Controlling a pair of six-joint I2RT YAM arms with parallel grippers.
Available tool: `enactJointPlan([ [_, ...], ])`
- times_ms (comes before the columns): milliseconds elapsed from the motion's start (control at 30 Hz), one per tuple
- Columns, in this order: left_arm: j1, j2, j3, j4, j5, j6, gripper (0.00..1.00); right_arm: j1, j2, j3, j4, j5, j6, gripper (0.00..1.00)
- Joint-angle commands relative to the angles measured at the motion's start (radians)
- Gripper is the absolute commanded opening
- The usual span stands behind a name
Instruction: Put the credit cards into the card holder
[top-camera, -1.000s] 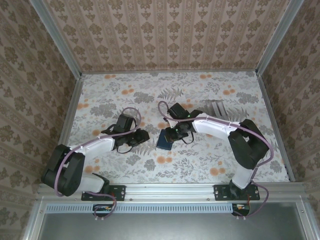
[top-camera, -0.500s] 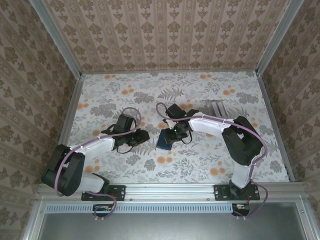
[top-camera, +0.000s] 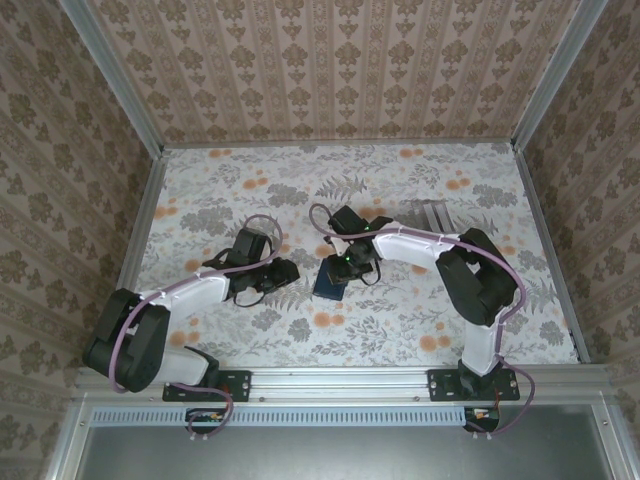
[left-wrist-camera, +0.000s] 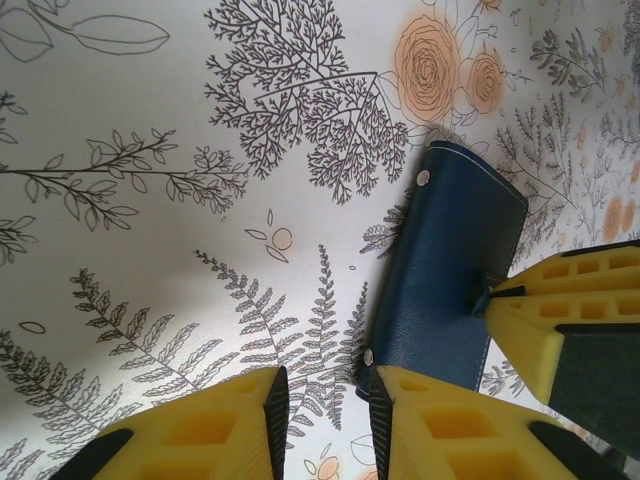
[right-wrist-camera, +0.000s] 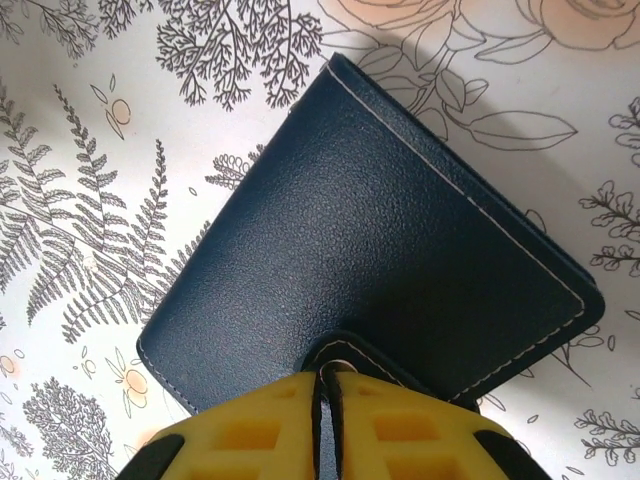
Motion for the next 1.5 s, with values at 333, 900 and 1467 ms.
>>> enactJointPlan([
  [333, 0.006, 0.001, 0.001, -0.05, -0.014, 0.031, 0.31, -0.007, 0.063, 0.096, -0.112, 0.071, -0.014, 0.14],
  [900, 0.006, 0.021, -0.001, -0.034, -0.011, 0.025, 0.31, 0.051, 0.196, 0.154, -0.22, 0.218, -0.022, 0.14],
  [1467, 0.141, -0.09, -0.002, -0.112, -0.032, 0.066, 0.32, 0.146, 0.338, 0.036, -0.158, 0.46, 0.056, 0.06],
])
